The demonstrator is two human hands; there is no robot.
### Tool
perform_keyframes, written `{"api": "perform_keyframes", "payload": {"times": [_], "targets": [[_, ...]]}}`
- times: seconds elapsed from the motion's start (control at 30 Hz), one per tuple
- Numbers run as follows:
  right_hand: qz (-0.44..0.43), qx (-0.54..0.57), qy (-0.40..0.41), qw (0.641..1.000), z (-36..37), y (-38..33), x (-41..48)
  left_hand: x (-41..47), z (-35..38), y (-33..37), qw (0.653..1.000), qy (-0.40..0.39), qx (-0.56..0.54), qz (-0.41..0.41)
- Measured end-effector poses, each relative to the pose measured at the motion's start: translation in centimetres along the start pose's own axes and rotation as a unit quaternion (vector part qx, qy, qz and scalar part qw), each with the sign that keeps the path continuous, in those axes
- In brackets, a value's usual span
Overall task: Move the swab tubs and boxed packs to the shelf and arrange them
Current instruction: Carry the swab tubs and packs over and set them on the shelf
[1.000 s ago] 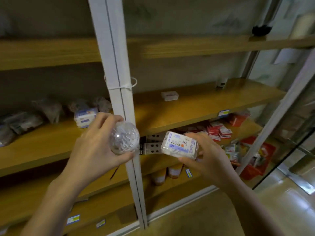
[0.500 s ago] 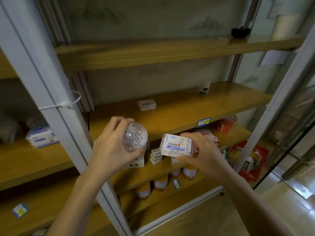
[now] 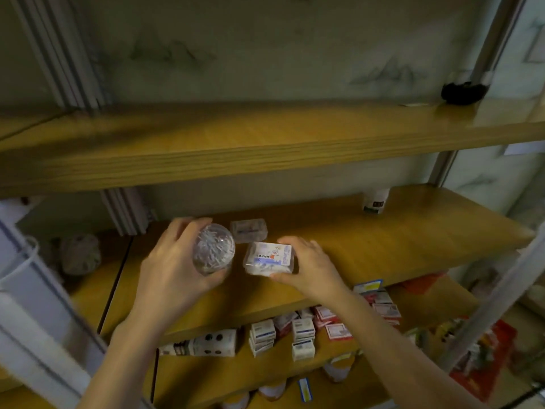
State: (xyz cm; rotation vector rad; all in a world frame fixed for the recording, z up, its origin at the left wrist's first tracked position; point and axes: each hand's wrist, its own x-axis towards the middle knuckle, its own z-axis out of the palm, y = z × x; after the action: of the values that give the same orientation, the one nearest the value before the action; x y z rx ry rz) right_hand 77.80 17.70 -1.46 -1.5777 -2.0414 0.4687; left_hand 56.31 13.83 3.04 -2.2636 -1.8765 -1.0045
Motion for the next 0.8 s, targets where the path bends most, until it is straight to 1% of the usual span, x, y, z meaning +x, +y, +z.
{"api": "perform_keyframes", "payload": {"times": [0.17, 0.37, 0.5, 0.6, 0.7, 0.8], "targets": [[-0.039, 0.0, -0.048, 0.998, 2.5, 1.0, 4.5, 1.4, 0.2, 0.4, 0.999, 0.017, 0.037, -0.032], [-0.073, -0.014, -0.079, 0.994, 3.3, 3.3, 6.1, 2.4, 1.7, 2.5, 0.995, 0.027, 0.065, -0.067], [-0.09, -0.025, -0.105, 0.99, -0.1, 6.5, 5.5, 3.5, 4.2, 5.8, 0.994, 0.045, 0.063, -0.075], [-0.107, -0.031, -0.11, 0.988, -4.1, 10.3, 4.6, 4.8, 6.7, 9.0, 0.996, 0.036, 0.047, -0.072], [-0.094, -0.037, -0.109, 0.989, -8.1, 14.3, 3.8, 6.6, 9.6, 12.2, 0.998, 0.023, 0.039, -0.048], [-0.078, -0.055, -0.111, 0.989, -11.4, 17.7, 3.1, 8.7, 13.0, 15.0, 0.999, 0.007, 0.018, -0.042]]}}
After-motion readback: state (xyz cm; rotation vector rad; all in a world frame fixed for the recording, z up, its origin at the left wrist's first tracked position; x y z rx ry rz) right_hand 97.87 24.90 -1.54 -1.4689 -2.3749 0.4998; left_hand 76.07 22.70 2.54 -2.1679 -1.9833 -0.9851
